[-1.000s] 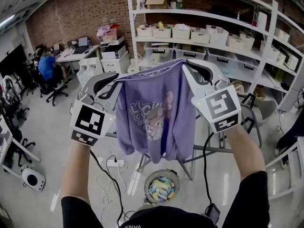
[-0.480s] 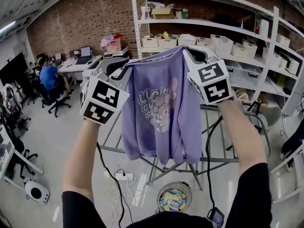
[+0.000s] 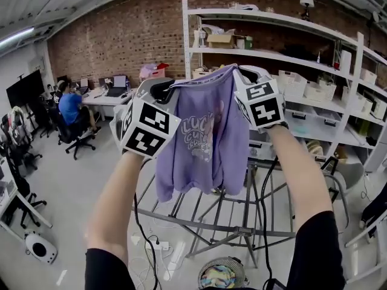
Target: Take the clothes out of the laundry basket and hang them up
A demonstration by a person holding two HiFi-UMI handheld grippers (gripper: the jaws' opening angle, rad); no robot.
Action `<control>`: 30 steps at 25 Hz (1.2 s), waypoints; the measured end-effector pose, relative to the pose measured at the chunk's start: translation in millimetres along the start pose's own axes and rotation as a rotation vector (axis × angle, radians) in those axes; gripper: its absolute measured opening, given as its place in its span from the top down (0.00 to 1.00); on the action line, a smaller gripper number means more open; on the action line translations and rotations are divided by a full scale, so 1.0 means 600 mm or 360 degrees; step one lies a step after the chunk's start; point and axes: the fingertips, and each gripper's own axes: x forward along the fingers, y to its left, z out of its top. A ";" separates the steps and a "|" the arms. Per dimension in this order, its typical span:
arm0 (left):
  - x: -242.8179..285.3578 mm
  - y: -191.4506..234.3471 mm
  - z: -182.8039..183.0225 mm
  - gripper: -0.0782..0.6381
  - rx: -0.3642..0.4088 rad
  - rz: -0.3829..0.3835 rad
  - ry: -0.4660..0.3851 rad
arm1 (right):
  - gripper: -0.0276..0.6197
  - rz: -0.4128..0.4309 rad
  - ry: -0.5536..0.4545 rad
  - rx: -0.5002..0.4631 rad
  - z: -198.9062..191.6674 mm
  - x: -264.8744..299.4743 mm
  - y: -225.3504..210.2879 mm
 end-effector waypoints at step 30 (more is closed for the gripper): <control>0.035 -0.480 -0.128 0.85 -0.0565 -0.0183 0.0466 | 0.92 0.0941 0.0094 0.0520 -0.454 0.036 0.174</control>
